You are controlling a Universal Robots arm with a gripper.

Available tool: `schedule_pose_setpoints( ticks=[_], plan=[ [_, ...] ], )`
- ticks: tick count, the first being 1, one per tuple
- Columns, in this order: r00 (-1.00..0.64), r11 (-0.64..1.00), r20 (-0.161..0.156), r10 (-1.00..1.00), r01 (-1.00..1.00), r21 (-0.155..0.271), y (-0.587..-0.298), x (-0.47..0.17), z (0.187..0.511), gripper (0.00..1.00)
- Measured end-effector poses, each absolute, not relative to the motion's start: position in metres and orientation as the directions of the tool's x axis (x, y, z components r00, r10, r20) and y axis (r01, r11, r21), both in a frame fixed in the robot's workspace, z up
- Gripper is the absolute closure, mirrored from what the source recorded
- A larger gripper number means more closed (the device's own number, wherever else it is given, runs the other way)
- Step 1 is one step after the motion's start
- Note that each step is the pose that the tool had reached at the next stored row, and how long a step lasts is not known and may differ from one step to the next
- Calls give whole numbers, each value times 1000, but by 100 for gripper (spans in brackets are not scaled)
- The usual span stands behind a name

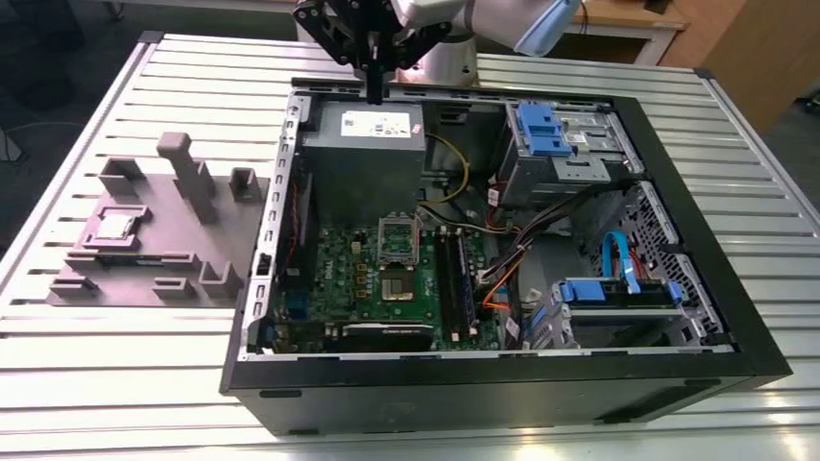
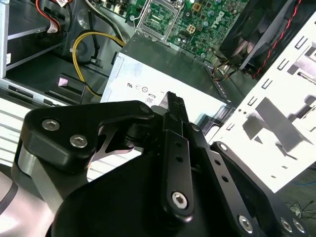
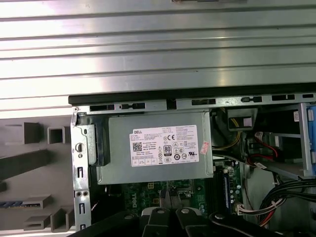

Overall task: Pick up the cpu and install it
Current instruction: 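Reach for the cpu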

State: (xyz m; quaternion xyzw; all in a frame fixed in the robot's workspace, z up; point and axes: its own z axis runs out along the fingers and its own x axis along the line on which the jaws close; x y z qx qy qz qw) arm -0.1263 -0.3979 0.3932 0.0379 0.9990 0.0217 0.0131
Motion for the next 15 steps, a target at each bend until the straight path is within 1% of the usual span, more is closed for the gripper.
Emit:
schedule_pose_setpoints(
  ticks=[15],
  plan=[
    [-997, 996, -24, 76, 75, 44, -398, -136, 392, 90]
  ],
)
